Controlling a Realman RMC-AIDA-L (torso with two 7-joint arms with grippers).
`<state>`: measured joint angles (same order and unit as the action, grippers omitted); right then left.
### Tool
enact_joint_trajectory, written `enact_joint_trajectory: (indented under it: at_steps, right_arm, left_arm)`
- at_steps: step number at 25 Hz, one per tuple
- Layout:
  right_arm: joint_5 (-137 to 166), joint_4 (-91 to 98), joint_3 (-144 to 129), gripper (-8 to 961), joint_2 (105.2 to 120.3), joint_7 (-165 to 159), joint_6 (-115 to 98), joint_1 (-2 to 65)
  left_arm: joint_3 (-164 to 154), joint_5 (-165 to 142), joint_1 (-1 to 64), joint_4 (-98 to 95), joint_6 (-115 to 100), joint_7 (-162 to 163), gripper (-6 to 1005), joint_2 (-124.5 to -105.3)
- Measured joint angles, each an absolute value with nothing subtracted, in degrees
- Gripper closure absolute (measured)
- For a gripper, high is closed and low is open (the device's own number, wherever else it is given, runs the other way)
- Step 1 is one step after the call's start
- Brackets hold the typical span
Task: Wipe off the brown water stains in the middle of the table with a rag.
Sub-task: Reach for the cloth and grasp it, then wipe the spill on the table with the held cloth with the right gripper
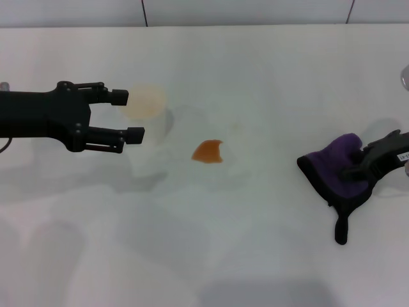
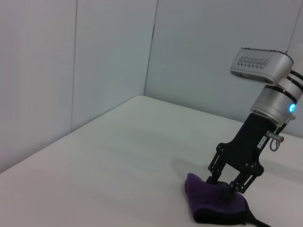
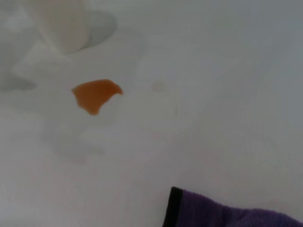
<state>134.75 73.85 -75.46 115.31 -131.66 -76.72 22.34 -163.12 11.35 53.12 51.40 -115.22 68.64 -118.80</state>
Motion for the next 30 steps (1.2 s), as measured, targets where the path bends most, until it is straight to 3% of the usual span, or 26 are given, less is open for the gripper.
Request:
enact_joint_trajectory:
  at_steps: [13,24,30]
  right_arm:
    - [134.9,74.1,-76.8,520,115.31,-131.7,-75.7,22.1]
    - [134.9,74.3,-78.1,843,115.31,-131.7,-76.0,22.6]
    - [133.8,76.8,-80.2,907,115.31,-131.6,-77.0,23.1]
  left_arm:
    - [-163.1,12.3,52.6,51.2,-115.2,68.6,124,-118.65]
    - [-163.1,12.4,52.7,51.2,-115.2,68.6,124,-118.56]
    - [-163.1,12.5,52.6,51.2,-115.2,68.6,124,-118.56]
